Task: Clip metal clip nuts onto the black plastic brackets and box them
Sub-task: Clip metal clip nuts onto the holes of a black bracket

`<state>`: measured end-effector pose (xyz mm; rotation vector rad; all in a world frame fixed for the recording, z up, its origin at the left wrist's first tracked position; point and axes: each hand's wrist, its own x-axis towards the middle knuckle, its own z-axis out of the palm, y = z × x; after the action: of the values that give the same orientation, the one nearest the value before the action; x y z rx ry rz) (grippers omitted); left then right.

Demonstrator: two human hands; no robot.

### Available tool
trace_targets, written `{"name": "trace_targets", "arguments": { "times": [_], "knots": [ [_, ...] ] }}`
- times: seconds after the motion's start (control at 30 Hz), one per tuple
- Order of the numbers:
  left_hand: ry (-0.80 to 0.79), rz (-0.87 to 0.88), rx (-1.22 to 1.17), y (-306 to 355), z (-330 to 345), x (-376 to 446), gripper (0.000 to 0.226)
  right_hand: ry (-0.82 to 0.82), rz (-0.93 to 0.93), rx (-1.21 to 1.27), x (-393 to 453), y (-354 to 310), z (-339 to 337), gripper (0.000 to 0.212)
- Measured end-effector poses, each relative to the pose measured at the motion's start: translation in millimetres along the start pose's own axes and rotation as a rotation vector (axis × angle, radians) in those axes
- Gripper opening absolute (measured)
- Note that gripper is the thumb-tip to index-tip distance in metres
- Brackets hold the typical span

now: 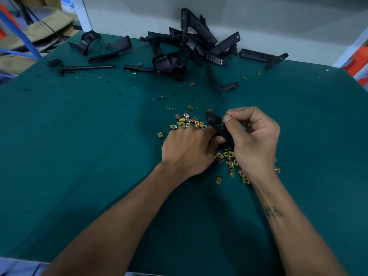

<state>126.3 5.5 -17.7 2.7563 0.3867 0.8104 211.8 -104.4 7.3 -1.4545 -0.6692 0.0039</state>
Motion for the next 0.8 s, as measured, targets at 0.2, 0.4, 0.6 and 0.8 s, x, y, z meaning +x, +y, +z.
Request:
{"name": "trace_targets", "arguments": {
  "times": [0.2, 0.4, 0.6, 0.8],
  "knots": [
    [0.022, -0.013, -0.035, 1, -2, 0, 0.044, -0.005, -0.024, 0.022, -3, -3, 3, 0.018],
    [0.015, -0.026, -0.063, -1, 0, 0, 0.033, -0.007, -0.083, 0.039, -9, -6, 9, 0.024],
    [-0.040, -0.048, -0.013, -1, 1, 0, 0.054, -0.078, -0.122, -0.013, -10, -6, 7, 0.012],
    [-0.068, -0.062, 0.020, -3, 3, 0, 0.045, -0.152, -0.065, -0.010, -2, -10, 2, 0.019]
  ]
}}
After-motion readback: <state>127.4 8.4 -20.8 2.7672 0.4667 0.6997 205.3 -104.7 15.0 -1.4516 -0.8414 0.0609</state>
